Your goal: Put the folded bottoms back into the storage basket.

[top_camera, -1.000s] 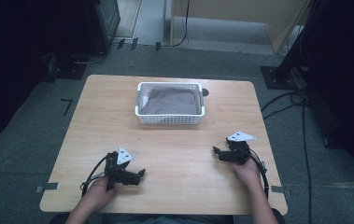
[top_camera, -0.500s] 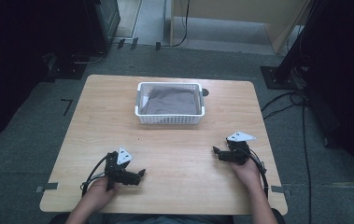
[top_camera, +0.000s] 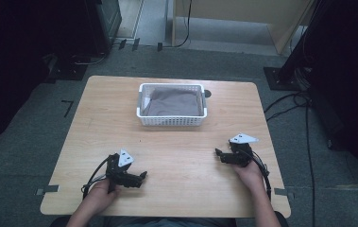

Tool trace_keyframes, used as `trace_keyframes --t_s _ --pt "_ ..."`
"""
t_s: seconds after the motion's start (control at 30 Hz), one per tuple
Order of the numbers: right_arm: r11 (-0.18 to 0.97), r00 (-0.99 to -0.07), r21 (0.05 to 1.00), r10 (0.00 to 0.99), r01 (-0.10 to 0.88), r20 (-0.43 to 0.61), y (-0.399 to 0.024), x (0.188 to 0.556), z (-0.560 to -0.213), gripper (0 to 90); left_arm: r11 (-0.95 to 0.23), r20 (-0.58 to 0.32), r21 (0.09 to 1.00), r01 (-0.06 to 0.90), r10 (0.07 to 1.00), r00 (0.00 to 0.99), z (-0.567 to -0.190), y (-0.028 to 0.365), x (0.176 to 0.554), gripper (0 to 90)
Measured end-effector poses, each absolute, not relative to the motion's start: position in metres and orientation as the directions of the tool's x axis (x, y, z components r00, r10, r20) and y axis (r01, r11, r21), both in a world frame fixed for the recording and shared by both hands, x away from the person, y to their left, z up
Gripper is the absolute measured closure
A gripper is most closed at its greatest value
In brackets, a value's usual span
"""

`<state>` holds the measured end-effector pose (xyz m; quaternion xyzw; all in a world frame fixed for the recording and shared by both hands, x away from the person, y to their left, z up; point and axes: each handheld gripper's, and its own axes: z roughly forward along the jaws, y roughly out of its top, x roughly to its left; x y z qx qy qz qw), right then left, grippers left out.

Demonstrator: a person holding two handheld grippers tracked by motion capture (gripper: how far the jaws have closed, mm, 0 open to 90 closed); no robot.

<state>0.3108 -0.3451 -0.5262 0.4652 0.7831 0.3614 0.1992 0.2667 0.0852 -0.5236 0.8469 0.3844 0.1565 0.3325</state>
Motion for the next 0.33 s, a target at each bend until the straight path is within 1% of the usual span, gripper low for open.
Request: trace_keyframes --t_s 0.17,0.33 --pt "0.306 -0.487 0.751 0.873 0.585 0.024 -0.3450 0.3107 -0.5263 24.2 -0.483 0.009 0.683 0.547 0.755 0.656 -0.5236 0.0852 0.2667 0.0" --pt "0.289 -0.454 0.741 0.891 0.606 0.023 -0.3446 0.3114 -0.5269 14.4 -0.484 0.010 0.683 0.547 0.755 0.656 -0.5236 0.0853 0.2667 0.0"
